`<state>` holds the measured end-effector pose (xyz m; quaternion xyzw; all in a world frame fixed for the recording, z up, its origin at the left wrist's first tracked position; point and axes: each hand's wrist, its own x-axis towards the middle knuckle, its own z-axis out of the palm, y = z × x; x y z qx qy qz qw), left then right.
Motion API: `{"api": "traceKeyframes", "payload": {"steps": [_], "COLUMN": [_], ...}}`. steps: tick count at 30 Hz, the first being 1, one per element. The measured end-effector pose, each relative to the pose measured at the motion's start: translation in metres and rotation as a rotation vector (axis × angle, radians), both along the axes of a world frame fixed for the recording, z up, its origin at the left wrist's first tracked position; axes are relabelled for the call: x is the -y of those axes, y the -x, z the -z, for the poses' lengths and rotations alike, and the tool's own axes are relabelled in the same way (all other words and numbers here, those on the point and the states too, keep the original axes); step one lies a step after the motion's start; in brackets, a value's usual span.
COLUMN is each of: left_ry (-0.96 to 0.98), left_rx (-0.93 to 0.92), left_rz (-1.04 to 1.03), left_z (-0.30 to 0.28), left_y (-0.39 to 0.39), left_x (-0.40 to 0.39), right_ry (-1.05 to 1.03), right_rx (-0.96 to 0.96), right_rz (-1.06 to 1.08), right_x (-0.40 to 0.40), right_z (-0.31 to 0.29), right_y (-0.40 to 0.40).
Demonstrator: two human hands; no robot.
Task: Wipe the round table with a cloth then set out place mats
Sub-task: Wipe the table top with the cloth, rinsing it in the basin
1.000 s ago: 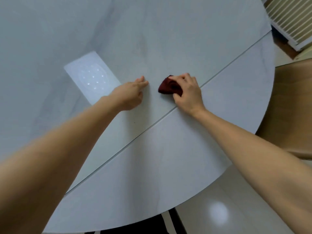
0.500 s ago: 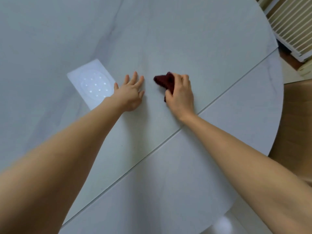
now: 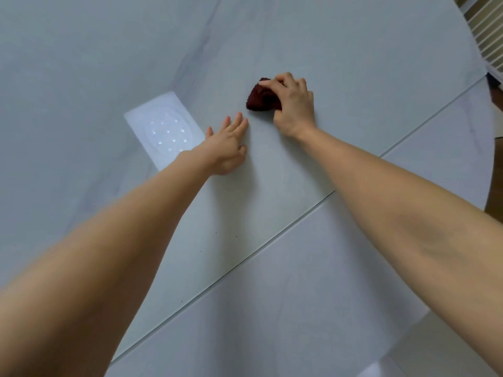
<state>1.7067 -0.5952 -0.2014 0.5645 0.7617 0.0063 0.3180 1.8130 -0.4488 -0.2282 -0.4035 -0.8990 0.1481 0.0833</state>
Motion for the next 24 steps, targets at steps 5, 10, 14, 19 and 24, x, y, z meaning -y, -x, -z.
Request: {"api": "traceKeyframes", "payload": {"steps": [5,10,14,19,24], "left_ry": [-0.105,-0.023,0.018,0.001,0.046], "left_rx": [-0.051,-0.080,-0.098,-0.109,-0.084], "left_rz": [-0.082,-0.084,0.038,0.182,0.350], "left_z": [-0.014,-0.011,-0.009,0.004,-0.002], "left_y": [0.012,0.027,0.039,0.047,0.055], "left_x": [0.027,0.076,0.104,0.139,0.179], "right_ry": [0.089,0.263,0.132,0.176,0.294], "right_rx": [-0.046,-0.063,-0.053,-0.061,-0.122], "right_rz": [-0.116,-0.364,0.058,-0.020,0.038], "right_x": [0.054,0.112,0.097,0.175,0.292], "right_z": [-0.006,-0.005,-0.017,-0.010,-0.008], "right_y": [-0.014,-0.051,-0.026,-0.030,-0.050]}}
